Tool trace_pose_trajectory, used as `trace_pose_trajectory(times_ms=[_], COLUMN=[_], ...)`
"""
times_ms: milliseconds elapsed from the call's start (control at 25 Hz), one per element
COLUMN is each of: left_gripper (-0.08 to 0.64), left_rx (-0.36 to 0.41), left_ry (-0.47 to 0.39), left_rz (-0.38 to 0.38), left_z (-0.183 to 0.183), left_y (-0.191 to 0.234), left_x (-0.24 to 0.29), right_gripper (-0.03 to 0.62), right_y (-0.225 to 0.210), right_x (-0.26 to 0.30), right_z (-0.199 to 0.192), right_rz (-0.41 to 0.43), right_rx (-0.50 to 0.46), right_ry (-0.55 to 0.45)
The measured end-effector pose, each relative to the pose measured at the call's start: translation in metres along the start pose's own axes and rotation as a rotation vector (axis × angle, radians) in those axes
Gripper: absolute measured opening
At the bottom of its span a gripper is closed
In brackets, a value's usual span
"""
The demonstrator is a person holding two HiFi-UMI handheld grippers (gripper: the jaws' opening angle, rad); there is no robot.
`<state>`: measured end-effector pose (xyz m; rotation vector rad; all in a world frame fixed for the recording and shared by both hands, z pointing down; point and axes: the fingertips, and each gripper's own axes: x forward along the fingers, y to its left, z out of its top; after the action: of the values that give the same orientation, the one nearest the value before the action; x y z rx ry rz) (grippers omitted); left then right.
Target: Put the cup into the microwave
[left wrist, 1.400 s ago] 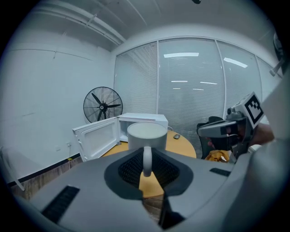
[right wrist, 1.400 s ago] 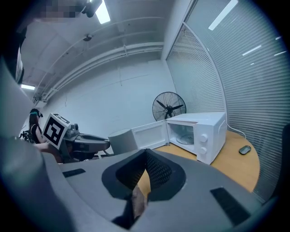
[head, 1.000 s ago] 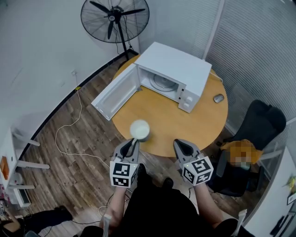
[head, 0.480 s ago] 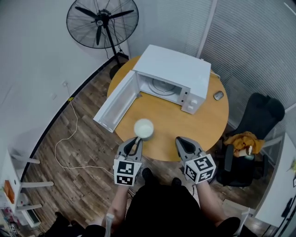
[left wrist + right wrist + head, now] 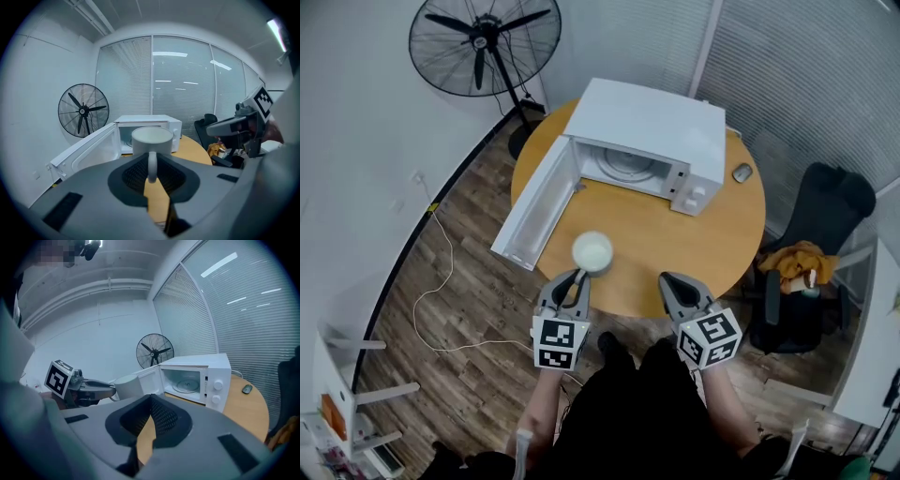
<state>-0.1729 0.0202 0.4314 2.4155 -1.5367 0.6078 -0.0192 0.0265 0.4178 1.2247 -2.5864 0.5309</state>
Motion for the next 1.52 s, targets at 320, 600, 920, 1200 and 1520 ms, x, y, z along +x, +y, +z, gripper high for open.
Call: trace_pose_trajectory(times_ms=[320,600,920,1200,1520], left_gripper=[0.043,0.043,0.043,0.043,0.043], left_rx=[-0.006,-0.018,-0.031,-0.075,-0.086], left_ry=[0.018,0.036,0.045,0.054,0.071], left_rz=[-0.017,-0.009,0.032,0.039,0.086], left_z=[-0.010,-0.014,-0.001,0.004,0.001], left_y=[-0.001,-0.001,0.010,0.014,0.015], left_x=[0.012,0.038,0.080,0.122,0.160], right_gripper=[0.009,0.009,0.009,0.009,0.009], right_y=[-0.001,-0.017,-0.045,-0.070,-0.092], right_x=[0.006,0.026,0.057,0.080,0.100], right_z=[-0.013,-0.009,0.017,0.024,0.016], right_rz=[0.010,0.055,0.109,0.161,0.214], right_rx=[0.029,0.027,0.014,0.026,0.033], right_ry=[0.034,0.040,0.033,0.043,0.062])
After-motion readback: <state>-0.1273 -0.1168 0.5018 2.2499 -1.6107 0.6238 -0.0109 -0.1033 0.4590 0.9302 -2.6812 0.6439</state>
